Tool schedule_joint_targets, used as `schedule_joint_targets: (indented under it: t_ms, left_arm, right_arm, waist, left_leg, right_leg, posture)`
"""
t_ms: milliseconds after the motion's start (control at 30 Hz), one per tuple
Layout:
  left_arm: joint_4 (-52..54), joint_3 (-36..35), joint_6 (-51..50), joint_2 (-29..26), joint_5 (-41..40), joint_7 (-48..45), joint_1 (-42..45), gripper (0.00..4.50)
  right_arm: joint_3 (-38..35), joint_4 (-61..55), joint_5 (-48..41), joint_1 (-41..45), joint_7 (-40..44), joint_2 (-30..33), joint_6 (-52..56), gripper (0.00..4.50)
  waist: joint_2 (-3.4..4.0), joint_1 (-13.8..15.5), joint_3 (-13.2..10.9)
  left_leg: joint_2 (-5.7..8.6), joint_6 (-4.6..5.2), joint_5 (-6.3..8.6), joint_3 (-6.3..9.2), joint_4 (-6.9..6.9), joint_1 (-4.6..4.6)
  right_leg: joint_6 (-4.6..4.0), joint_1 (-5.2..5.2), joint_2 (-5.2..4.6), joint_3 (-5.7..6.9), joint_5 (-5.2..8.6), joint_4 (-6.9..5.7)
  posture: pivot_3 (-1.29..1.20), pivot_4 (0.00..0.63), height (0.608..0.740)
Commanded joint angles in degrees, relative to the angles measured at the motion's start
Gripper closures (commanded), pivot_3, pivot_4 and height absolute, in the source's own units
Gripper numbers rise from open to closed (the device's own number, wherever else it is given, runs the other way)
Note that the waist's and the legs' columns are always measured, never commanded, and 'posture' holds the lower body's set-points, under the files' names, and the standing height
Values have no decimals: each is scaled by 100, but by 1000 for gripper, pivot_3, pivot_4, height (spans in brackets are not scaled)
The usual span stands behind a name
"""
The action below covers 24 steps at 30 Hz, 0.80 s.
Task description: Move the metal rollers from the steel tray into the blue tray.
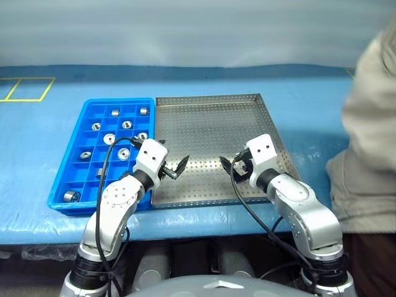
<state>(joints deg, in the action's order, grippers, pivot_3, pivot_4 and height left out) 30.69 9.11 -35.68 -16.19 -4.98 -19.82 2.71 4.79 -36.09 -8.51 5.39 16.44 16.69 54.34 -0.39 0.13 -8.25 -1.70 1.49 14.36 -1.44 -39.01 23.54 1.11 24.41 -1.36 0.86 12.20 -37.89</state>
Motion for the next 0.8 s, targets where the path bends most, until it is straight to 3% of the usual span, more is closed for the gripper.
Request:
schedule_joint_targets:
  t_ms: [33,800]
  left_arm:
    - [226,-122,-3,-11,-6,109,-51,0]
    - [383,-150,7,5,-23,306,-235,0]
  right_arm:
    - [45,-227,-136,0,128,118,-10,37]
    - [143,-163,-320,6,83,264,-19,37]
  waist:
    - [-4,12,-2]
    - [-31,112,-19]
  left_leg:
    - [1,1,0,-4,0,1]
    - [-1,4,0,-13,2,7]
  right_leg:
    - [4,1,-2,-5,-2,4]
    - [10,11,-6,-13,-5,9]
  posture:
    - [81,150,740]
    - [105,150,740]
